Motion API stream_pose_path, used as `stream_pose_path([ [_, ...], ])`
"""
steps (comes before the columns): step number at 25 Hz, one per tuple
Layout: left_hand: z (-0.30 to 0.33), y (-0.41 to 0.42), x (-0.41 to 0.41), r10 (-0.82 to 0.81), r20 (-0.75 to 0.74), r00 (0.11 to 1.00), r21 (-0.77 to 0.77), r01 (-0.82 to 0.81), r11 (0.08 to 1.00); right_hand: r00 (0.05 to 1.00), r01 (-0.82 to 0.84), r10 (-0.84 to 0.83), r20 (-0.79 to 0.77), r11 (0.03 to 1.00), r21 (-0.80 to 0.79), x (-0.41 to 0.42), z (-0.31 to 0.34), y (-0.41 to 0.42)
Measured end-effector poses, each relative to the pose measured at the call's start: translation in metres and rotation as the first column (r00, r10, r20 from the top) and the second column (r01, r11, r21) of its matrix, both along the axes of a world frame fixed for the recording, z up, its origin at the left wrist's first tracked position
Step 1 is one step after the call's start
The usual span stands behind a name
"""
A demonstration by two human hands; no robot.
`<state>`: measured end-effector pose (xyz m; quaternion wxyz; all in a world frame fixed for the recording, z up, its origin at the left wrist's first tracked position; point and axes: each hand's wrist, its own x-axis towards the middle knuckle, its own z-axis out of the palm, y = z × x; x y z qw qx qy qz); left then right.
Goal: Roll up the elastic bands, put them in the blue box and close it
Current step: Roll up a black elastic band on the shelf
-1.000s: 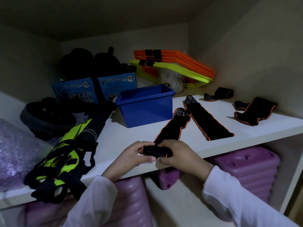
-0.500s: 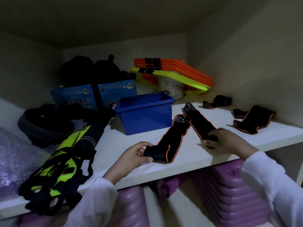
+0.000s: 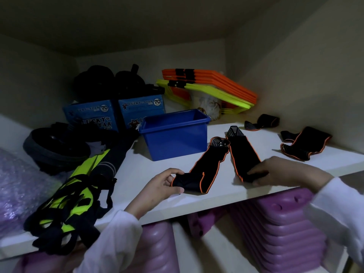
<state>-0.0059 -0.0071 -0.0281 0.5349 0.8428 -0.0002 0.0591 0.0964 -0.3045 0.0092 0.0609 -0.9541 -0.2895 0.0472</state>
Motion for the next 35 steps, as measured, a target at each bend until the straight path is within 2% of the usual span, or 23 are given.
stream_pose_path([
  [1, 0.000, -0.001, 0.000, -0.007, 0.001, 1.000, -0.004, 0.007, 1.000, 0.995, 0.047, -0.053, 0.085, 0.997, 0.067, 0.003, 0.006, 0.002],
  [2, 0.000, -0.001, -0.001, -0.014, 0.005, 1.000, -0.009, 0.014, 1.000, 0.975, 0.113, -0.147, 0.168, 0.974, 0.198, 0.008, 0.012, 0.003],
  [3, 0.001, -0.003, -0.002, -0.017, 0.012, 1.000, -0.014, 0.017, 1.000, 0.948, 0.168, -0.256, 0.189, 0.907, 0.387, 0.016, 0.017, 0.004],
  [5, 0.002, -0.006, -0.004, -0.006, 0.031, 0.999, -0.027, 0.006, 1.000, 0.913, 0.228, -0.402, 0.069, 0.642, 0.732, 0.032, 0.031, 0.008],
  [6, 0.002, -0.006, -0.005, -0.002, 0.042, 0.999, -0.040, 0.003, 0.999, 0.910, 0.246, -0.414, -0.003, 0.536, 0.807, 0.038, 0.038, 0.010],
  [8, 0.003, -0.007, -0.007, -0.012, 0.056, 0.998, -0.065, 0.015, 0.998, 0.930, 0.262, -0.351, -0.109, 0.426, 0.866, 0.048, 0.050, 0.018],
  [11, 0.002, -0.009, -0.009, -0.026, 0.044, 0.999, -0.038, 0.027, 0.999, 0.967, 0.165, -0.250, -0.050, 0.465, 0.870, 0.047, 0.058, 0.039],
  [14, 0.004, -0.009, -0.011, -0.068, 0.046, 0.997, 0.046, 0.066, 0.997, 1.000, 0.002, -0.010, 0.005, 0.570, 0.822, 0.018, 0.054, 0.070],
  [17, 0.004, -0.008, -0.013, -0.058, 0.050, 0.997, 0.011, 0.058, 0.998, 0.971, -0.223, 0.231, 0.066, 0.758, 0.613, -0.014, 0.034, 0.105],
  [18, 0.003, -0.008, -0.013, -0.036, 0.064, 0.997, -0.010, 0.037, 0.999, 0.951, -0.291, 0.301, 0.073, 0.787, 0.544, -0.023, 0.024, 0.114],
  [20, 0.000, -0.008, -0.014, 0.027, 0.109, 0.994, 0.003, -0.027, 1.000, 0.920, -0.367, 0.388, 0.064, 0.791, 0.490, -0.033, 0.004, 0.126],
  [22, -0.003, -0.009, -0.017, 0.043, 0.143, 0.989, 0.078, -0.054, 0.995, 0.907, -0.376, 0.421, 0.026, 0.779, 0.501, -0.038, -0.007, 0.127],
  [25, -0.005, -0.010, -0.022, -0.022, 0.180, 0.983, 0.122, -0.001, 0.993, 0.839, -0.328, 0.506, -0.200, 0.764, 0.556, -0.039, -0.005, 0.119],
  [27, -0.004, -0.009, -0.022, -0.007, 0.176, 0.984, 0.072, -0.005, 0.997, 0.812, -0.309, 0.518, -0.269, 0.772, 0.555, -0.030, -0.001, 0.112],
  [28, -0.004, -0.007, -0.022, 0.010, 0.161, 0.987, 0.033, -0.015, 0.999, 0.851, -0.260, 0.461, -0.251, 0.785, 0.562, -0.019, -0.001, 0.108],
  [29, -0.002, -0.007, -0.022, 0.025, 0.147, 0.989, 0.007, -0.027, 1.000, 0.926, -0.159, 0.325, -0.193, 0.798, 0.582, 0.003, -0.003, 0.101],
  [30, -0.001, -0.006, -0.022, 0.036, 0.134, 0.990, 0.002, -0.036, 0.999, 0.986, -0.018, 0.113, -0.123, 0.801, 0.598, 0.031, -0.007, 0.091],
  [31, -0.001, -0.006, -0.023, 0.040, 0.122, 0.992, 0.005, -0.041, 0.999, 0.990, 0.136, -0.128, -0.055, 0.789, 0.599, 0.058, -0.011, 0.077],
  [32, 0.000, -0.007, -0.024, 0.038, 0.112, 0.993, 0.009, -0.039, 0.999, 0.942, 0.293, -0.335, -0.030, 0.771, 0.565, 0.083, -0.016, 0.063],
  [33, 0.000, -0.007, -0.024, 0.034, 0.102, 0.994, 0.004, -0.034, 0.999, 0.881, 0.434, -0.469, -0.064, 0.747, 0.504, 0.101, -0.023, 0.051],
  [35, -0.001, -0.006, -0.025, 0.027, 0.088, 0.996, -0.013, -0.026, 1.000, 0.801, 0.591, -0.562, -0.206, 0.690, 0.418, 0.121, -0.032, 0.039],
])
